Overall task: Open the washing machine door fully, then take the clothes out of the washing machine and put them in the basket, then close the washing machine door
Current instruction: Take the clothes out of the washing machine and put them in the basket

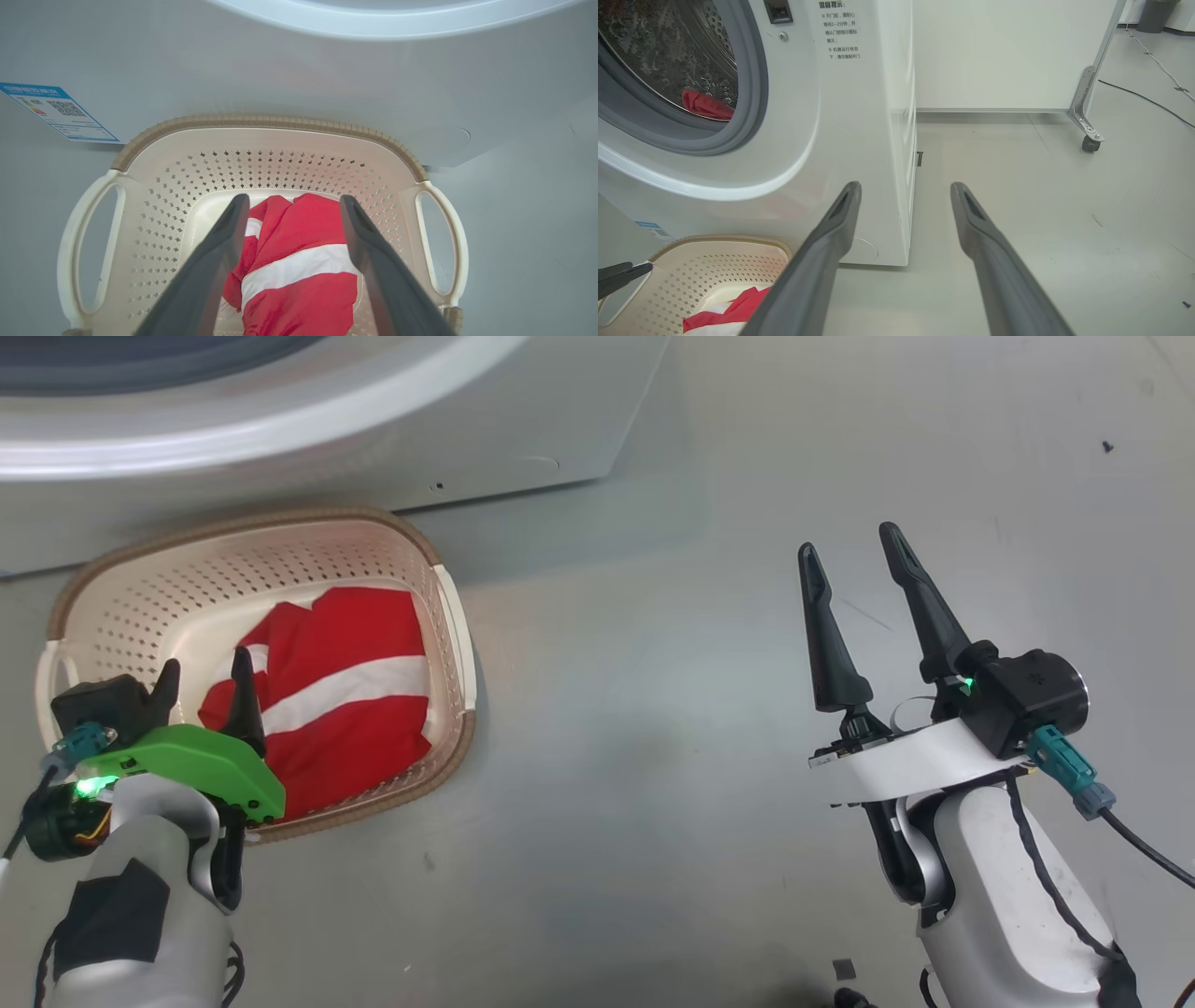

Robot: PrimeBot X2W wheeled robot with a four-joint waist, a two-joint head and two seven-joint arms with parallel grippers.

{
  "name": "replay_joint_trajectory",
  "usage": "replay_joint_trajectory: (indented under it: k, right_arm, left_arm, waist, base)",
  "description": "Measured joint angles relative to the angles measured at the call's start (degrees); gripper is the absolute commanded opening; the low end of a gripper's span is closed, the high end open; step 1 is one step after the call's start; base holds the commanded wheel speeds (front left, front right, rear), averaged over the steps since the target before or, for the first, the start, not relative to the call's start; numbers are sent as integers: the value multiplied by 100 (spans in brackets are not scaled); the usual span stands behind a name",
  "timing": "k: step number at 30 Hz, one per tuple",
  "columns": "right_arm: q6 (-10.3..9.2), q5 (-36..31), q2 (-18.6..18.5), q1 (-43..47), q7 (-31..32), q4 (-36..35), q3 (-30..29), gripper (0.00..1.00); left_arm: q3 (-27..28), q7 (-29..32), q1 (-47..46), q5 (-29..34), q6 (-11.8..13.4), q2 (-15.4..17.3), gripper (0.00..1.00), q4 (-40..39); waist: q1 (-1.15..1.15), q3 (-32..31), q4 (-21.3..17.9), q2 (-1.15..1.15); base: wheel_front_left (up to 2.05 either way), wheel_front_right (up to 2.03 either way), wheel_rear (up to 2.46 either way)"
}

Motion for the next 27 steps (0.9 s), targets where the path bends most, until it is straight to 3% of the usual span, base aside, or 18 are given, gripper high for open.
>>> replay_joint_trajectory:
  k: [16,27]
  right_arm:
    - [1,-204,1,396,0,315,-345,100]
    - [2,-261,4,745,0,409,-532,100]
  left_arm:
    - [-292,-348,265,358,-74,-227,100,-541]
    - [-338,-348,586,742,-68,-260,100,-1852]
  waist:
    - [0,-1020,364,0]
    - [0,-1688,793,0]
  base:
    - [0,0,0]
    - [0,0,0]
